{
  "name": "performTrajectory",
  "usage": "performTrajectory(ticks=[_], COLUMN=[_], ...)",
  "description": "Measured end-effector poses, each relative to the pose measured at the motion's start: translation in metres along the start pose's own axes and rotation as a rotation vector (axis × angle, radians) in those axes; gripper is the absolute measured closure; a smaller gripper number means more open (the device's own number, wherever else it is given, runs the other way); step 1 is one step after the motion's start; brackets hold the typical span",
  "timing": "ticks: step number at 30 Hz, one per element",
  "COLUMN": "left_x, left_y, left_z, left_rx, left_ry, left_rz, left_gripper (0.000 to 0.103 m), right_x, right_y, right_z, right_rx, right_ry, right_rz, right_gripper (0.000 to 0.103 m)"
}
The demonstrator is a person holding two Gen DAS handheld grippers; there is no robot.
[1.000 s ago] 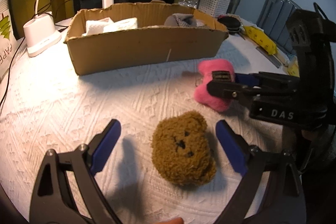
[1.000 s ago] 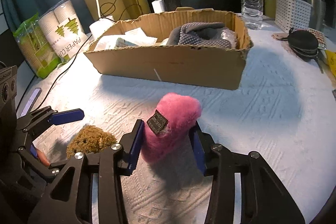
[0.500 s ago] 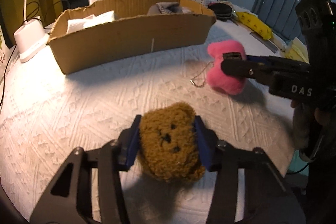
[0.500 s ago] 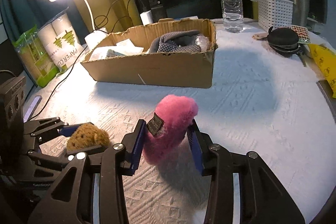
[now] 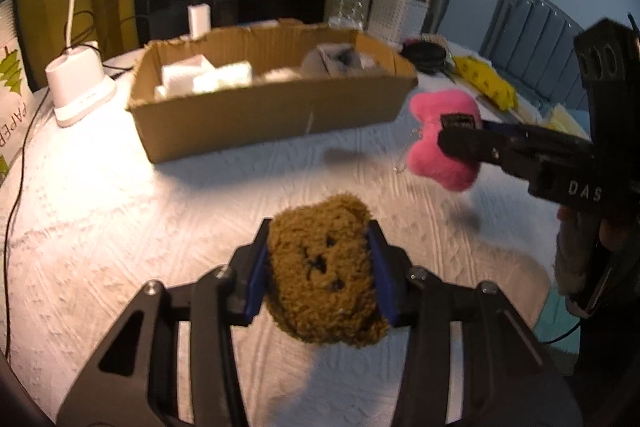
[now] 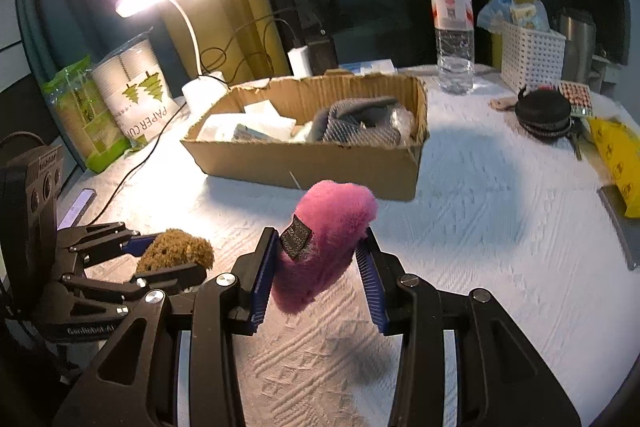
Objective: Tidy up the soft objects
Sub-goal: 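Carry the sponge and pink plush into the box and open both tools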
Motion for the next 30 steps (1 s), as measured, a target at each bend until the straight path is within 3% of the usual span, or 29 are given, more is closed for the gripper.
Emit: performTrajectory(ticks=[20,30], left_x=[-0.069,-0.1], left_y=[0.057,0.083], left_z=[-0.032,-0.026], left_rx=[-0.103,-0.159], left_ry=[-0.156,-0.199], left_rz=[-0.032,-0.063], left_gripper=[0.058,0.058], right_x=[-0.069,-0.098], right_y=[0.041,0.053], right_z=[-0.006,0.009], right_rx=[-0.049,-0.081], right_ry=[-0.104,-0.129], right_rz=[-0.111,-0.145], right_gripper=[0.061,0.061])
Point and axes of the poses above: each gripper's, at about its wrist camera, not at the fingertips, and z roughly the way its jaws point, y to its left, x to its underside, the point moved 7 cm from there along z, roughly the way its jaws point, and after that the axes turned 14 degrees about z, right-handed, at the moved point
